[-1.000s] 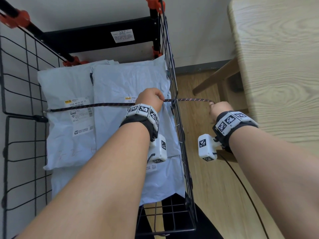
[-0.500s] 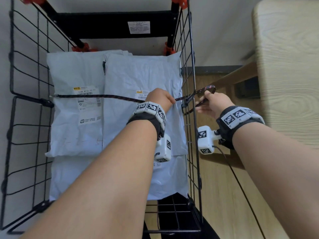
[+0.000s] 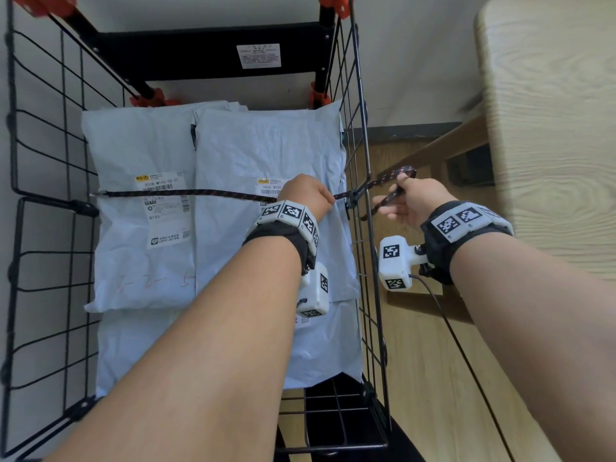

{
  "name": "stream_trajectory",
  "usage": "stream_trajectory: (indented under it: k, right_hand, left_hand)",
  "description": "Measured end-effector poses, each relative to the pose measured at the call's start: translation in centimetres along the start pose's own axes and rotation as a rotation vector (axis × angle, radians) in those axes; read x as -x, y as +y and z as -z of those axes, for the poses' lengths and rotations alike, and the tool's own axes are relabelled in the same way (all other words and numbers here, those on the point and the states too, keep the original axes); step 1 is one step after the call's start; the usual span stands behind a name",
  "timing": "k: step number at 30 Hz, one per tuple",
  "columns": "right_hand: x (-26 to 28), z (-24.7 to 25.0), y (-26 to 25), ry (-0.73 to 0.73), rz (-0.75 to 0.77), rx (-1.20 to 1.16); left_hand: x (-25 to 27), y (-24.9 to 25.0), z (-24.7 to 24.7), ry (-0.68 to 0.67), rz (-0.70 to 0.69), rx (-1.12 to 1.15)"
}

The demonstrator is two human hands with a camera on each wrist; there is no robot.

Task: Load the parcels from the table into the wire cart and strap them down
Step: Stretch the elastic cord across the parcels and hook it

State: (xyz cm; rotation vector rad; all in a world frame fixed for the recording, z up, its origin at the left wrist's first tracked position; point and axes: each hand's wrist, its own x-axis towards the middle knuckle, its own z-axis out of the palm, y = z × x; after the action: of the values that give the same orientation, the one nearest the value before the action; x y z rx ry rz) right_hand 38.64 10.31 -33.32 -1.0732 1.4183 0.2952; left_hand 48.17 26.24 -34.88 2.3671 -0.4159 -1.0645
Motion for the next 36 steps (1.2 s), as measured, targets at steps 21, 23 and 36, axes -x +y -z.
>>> stream_trajectory:
  k: [21,23,36]
  right_hand:
    - [0.6,0.7,1.1,-0.162,0.170,0.353]
    - [0.6,0.9,1.0,-0.161,0.186,0.459]
    - [0.4,1.2,1.4,-0.202,0.183,0.288]
  left_hand:
    - [0.7,0.5,-0.9,0.030,-0.006,-0.071]
    - [0.8,0.5,-1.0,0.035,-0.013,-0.085]
    - [0.9,0.9,-1.8,0.066,0.000,-0.130]
